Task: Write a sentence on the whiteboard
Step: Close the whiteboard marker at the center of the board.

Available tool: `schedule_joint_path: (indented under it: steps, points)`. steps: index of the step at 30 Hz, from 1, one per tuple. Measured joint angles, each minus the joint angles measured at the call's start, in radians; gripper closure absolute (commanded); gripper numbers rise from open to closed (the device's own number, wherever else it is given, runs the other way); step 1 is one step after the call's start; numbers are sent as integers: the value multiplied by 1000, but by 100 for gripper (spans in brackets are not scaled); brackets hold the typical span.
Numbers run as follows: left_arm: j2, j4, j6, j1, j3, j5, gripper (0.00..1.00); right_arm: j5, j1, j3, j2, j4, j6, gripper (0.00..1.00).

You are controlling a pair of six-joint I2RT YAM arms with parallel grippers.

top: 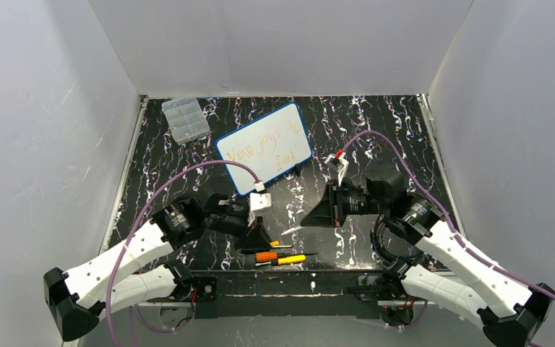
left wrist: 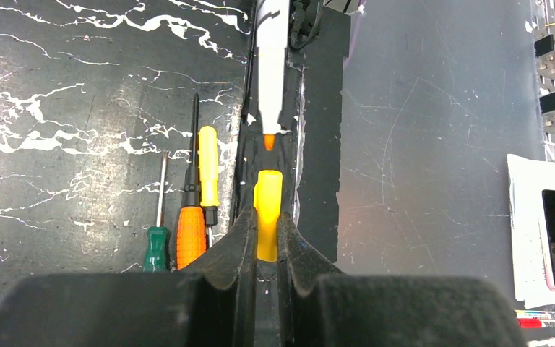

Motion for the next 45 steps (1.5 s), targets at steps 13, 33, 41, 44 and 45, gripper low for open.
schedule_joint_path:
  steps: [13, 33, 41, 44, 45]
  points:
    - [-5, 2, 6, 0, 0, 12, 100, -69, 0, 4, 0, -19, -5, 99]
    - [-22, 27, -1, 0, 0, 35, 100, -73, 0, -7, 32, -14, -5, 99]
    - [-29, 32, -5, 0, 0, 35, 100, -73, 0, -16, 39, -9, -5, 99]
    - [-29, 31, -6, 0, 0, 35, 100, -73, 0, -19, 42, -8, -4, 99]
    - [-29, 31, -6, 0, 0, 35, 100, -73, 0, -19, 42, -8, -4, 99]
